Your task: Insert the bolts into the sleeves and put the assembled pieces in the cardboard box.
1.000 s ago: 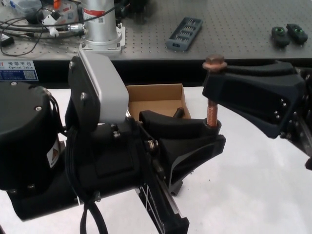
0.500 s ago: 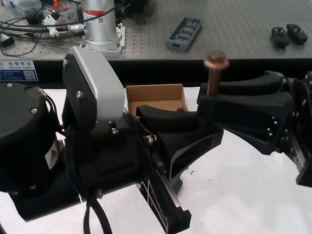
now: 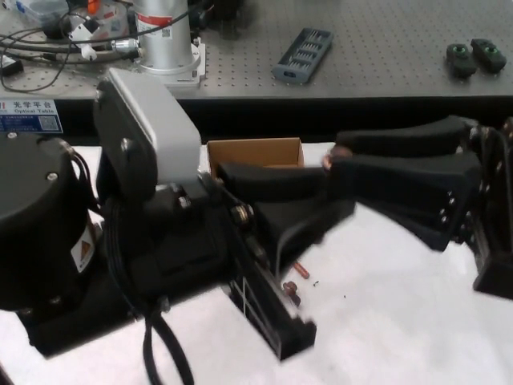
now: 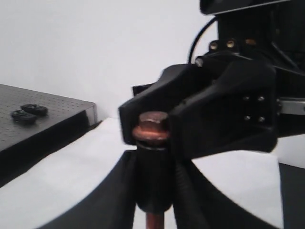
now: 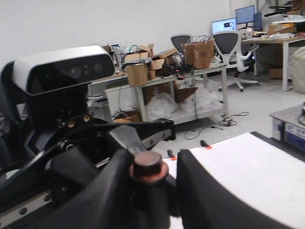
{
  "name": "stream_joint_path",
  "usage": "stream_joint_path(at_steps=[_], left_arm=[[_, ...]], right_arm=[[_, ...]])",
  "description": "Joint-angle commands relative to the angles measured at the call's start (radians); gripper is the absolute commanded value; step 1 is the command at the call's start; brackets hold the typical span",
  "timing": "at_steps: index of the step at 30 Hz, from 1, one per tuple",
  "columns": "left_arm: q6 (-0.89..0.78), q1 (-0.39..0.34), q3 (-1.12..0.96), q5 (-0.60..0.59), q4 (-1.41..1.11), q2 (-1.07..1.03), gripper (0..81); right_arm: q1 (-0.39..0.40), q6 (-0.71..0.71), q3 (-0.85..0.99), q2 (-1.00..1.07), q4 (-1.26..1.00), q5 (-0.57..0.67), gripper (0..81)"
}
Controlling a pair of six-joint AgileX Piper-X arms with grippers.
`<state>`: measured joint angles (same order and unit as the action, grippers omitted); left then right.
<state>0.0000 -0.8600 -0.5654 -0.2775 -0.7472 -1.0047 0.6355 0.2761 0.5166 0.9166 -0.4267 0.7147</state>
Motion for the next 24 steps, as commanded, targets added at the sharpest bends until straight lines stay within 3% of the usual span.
stream_joint_path(at_steps=[1, 3, 8, 12, 14, 18, 24], left_arm=[[-0.014, 0.000, -0.021, 0.129, -0.062, 0.017, 0.6], [-0.014, 0.011, -0.021, 0.194, -0.057, 0.017, 0.6], [-0.025, 0.083, -0.054, 0.199, 0.146, 0.017, 0.6], [-0.025, 0.153, -0.129, 0.178, 0.374, -0.005, 0.6], [-0.025, 0.191, -0.167, 0.129, 0.421, -0.033, 0.6], [-0.025, 0.246, -0.257, 0.017, 0.447, -0.133, 0.6], [-0.025, 0.284, -0.491, -0.005, 0.647, -0.356, 0.6]], right_arm=[[-0.060, -0.008, -0.003, -0.029, 0.013, -0.100, 25.1], [-0.105, -0.008, -0.003, -0.055, 0.040, -0.119, 25.1], [-0.237, -0.080, -0.003, -0.138, 0.251, -0.151, 24.5], [-0.309, -0.197, -0.003, -0.205, 0.491, -0.167, 10.6], [-0.330, -0.250, -0.003, -0.235, 0.600, -0.167, 2.0], [-0.350, -0.316, -0.003, -0.289, 0.743, -0.188, 3.9], [-0.350, -0.367, -0.003, -0.369, 0.928, -0.340, 3.9]])
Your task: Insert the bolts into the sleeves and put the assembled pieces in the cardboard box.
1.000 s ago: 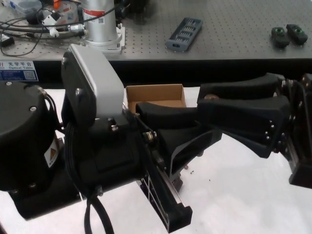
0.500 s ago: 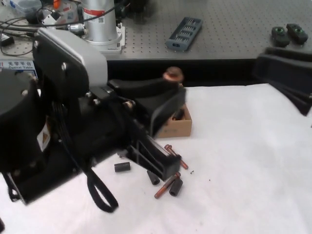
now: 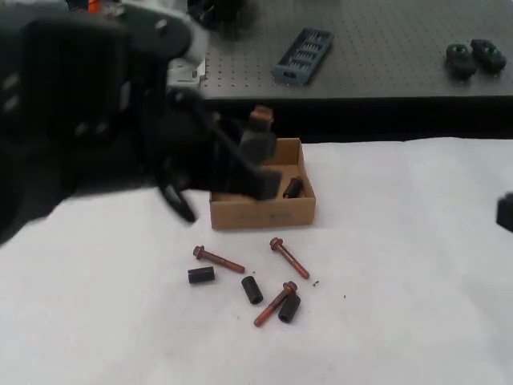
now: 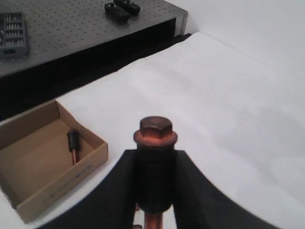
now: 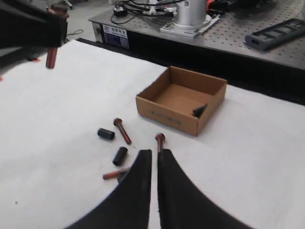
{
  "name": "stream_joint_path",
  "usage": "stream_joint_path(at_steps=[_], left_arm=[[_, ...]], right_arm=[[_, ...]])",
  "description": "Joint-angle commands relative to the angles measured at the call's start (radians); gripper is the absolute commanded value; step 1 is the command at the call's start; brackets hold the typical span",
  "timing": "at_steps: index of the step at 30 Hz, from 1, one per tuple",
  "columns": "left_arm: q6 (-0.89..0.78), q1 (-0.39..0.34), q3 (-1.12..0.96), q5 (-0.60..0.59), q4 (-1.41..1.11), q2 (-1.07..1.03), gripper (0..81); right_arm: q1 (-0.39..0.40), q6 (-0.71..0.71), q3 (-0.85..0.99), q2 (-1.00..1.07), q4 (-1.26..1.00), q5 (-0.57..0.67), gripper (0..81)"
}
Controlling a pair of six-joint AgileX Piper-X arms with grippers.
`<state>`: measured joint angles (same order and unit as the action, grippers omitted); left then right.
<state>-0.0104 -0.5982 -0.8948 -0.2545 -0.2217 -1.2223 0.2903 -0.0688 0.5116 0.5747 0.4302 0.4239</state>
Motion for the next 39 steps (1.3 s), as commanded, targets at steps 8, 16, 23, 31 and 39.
stream_joint_path(at_steps=[8, 16, 23, 31, 39], left_arm=[[-0.014, 0.057, -0.569, -0.028, 0.363, -0.486, 0.6], [-0.007, 0.086, -0.958, -0.028, 0.598, -0.785, 0.6], [-0.007, 0.114, -1.158, -0.011, 0.646, -0.964, 0.6], [-0.005, 0.132, -1.199, -0.011, 0.646, -1.082, 0.6], [-0.006, 0.132, -1.199, -0.028, 0.596, -1.154, 0.6]], right_arm=[[-0.005, -0.022, 0.002, -0.110, 0.277, -0.077, 3.9], [-0.005, -0.021, 0.002, -0.142, 0.330, -0.077, 3.9], [-0.005, -0.013, 0.002, -0.144, 0.330, -0.077, 3.9], [-0.005, -0.013, 0.002, -0.144, 0.358, -0.077, 3.9], [-0.005, -0.013, 0.002, -0.144, 0.359, -0.077, 3.9]])
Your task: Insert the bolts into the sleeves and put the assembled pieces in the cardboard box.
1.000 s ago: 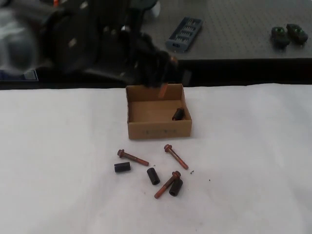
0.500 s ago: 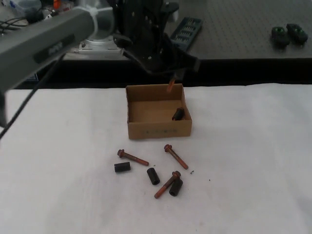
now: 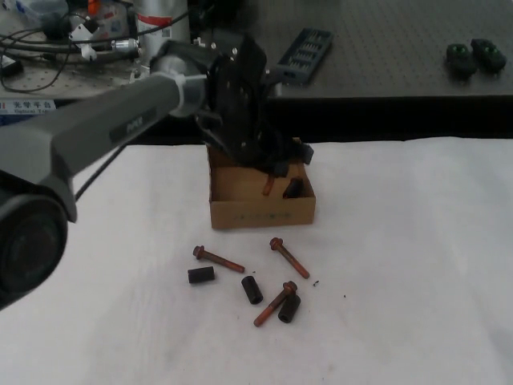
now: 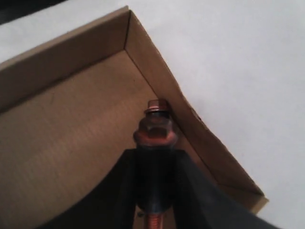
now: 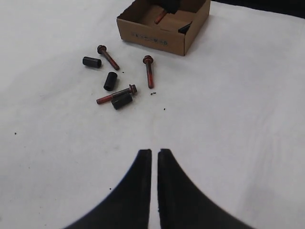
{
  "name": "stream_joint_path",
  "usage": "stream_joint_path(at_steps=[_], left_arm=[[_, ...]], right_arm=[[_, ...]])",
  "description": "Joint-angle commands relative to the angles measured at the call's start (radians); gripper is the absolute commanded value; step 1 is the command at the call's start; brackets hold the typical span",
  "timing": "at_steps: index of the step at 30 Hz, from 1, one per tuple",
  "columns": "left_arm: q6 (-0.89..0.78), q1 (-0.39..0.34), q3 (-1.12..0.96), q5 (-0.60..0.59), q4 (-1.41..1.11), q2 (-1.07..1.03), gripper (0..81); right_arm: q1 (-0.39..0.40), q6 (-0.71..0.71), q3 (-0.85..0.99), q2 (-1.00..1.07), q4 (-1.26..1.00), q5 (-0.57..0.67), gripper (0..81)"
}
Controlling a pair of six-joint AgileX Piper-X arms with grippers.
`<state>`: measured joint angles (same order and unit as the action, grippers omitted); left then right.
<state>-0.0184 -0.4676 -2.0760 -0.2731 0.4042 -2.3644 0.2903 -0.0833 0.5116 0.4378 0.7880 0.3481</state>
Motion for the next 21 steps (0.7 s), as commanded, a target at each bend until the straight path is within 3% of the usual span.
stream_joint_path(at_steps=[1, 16, 21], left_arm=[[0.002, 0.002, -0.017, -0.009, -0.035, -0.020, 0.6], [0.002, 0.002, -0.017, -0.047, -0.092, -0.078, 0.1], [0.003, 0.002, -0.017, -0.047, -0.099, -0.081, 15.4]], right_arm=[[-0.005, 0.001, 0.002, -0.007, 0.001, -0.001, 3.9], [-0.005, 0.001, 0.002, -0.007, 0.001, -0.001, 3.9], [-0.005, 0.001, 0.002, -0.007, 0.001, -0.001, 3.9]])
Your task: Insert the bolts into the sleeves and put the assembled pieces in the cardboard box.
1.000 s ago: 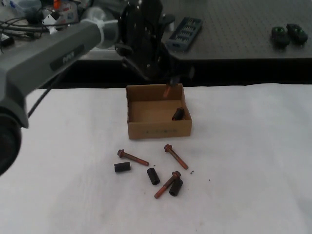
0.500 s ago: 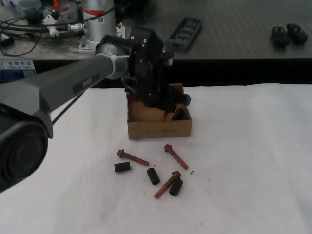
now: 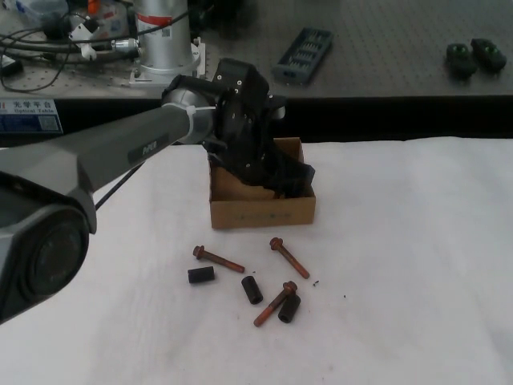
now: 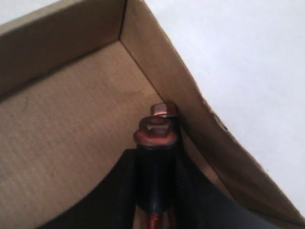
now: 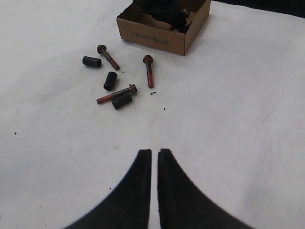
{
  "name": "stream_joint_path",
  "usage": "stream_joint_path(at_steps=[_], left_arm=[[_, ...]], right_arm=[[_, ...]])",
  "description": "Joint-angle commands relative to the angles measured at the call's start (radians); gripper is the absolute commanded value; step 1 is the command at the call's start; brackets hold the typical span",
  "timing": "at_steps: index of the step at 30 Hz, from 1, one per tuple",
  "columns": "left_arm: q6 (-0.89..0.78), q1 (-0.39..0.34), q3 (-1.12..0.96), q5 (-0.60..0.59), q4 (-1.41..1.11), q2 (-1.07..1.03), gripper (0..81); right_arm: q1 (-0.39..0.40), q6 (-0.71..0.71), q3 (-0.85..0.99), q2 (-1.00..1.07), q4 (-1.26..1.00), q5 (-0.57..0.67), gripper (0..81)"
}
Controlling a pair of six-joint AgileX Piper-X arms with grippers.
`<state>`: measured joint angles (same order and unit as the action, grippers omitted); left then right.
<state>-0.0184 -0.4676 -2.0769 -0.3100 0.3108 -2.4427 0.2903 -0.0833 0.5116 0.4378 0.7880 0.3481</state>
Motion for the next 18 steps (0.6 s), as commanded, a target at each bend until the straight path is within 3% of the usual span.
stream_joint_path(at_steps=[1, 4, 18], left_arm=[[0.003, 0.002, -0.016, -0.010, -0.005, -0.003, 19.3], [0.003, 0.002, -0.016, -0.010, -0.007, -0.003, 25.8], [0.003, 0.004, -0.016, -0.010, 0.013, 0.129, 25.8]], right_arm=[[-0.005, 0.001, 0.002, -0.007, 0.001, -0.001, 3.9], [-0.005, 0.001, 0.002, -0.007, 0.001, -0.001, 3.9], [-0.005, 0.001, 0.002, -0.004, -0.075, -0.001, 3.9]])
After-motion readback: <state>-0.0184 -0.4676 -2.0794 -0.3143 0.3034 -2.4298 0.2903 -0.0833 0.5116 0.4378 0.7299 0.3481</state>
